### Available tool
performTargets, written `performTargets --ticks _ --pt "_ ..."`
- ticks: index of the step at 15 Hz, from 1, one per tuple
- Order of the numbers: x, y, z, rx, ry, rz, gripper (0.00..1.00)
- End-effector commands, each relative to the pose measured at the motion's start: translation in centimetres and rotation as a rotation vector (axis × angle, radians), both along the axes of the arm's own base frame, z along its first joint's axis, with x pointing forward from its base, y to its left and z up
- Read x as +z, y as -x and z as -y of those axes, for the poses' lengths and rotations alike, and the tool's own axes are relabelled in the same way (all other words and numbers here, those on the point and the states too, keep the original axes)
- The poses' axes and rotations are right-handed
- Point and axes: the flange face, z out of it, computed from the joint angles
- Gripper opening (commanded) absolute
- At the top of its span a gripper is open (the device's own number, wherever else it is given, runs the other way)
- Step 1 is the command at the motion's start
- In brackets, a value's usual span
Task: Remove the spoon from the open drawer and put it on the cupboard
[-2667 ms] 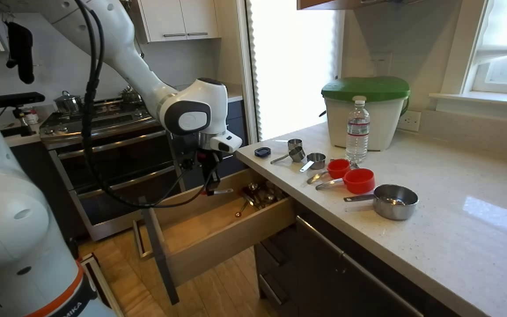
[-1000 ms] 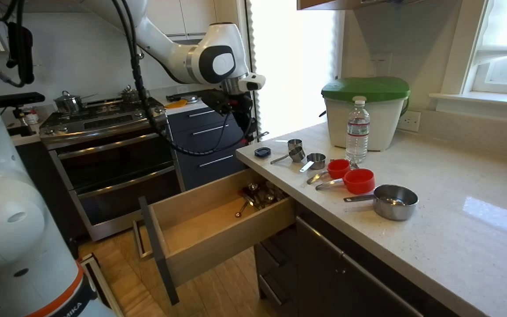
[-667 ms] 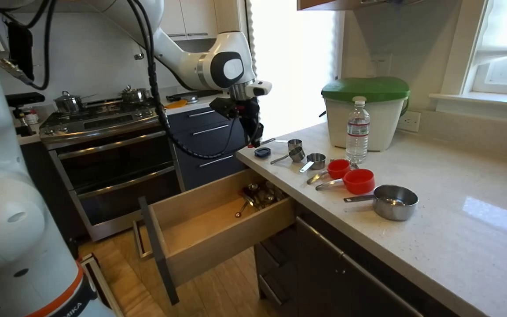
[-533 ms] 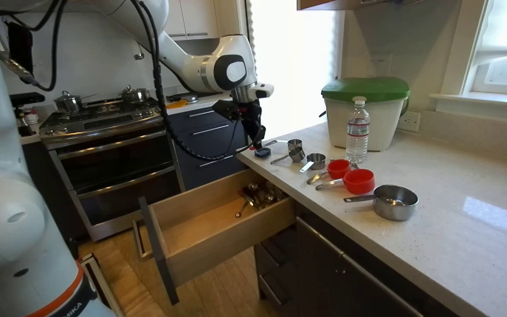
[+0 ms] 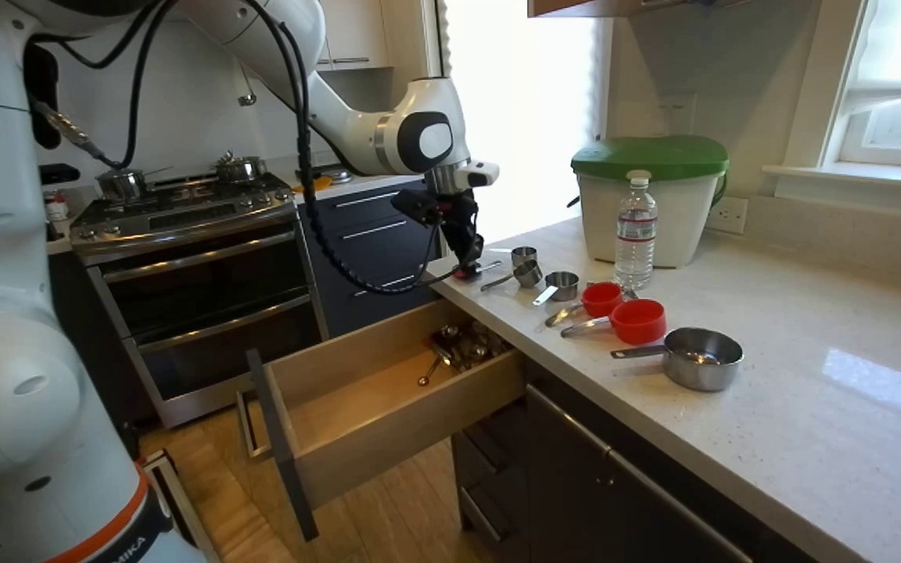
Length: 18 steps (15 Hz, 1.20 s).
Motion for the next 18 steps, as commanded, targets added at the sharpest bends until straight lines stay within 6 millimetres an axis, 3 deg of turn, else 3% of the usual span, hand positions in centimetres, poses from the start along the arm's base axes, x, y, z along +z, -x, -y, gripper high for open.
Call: performTargets --ticks 1,15,17,18 --pt "-0.8 -0.8 0.0 0.002 0.016 -0.002 0.04" --pt "-2.4 -1.5 0.1 0.002 0.024 -0.010 0.05" --pt "-2.5 -1.6 0.0 0.004 0.025 -0.011 0.11" --pt "-2.5 -1.5 0.0 0.005 0.026 -0.012 0.22"
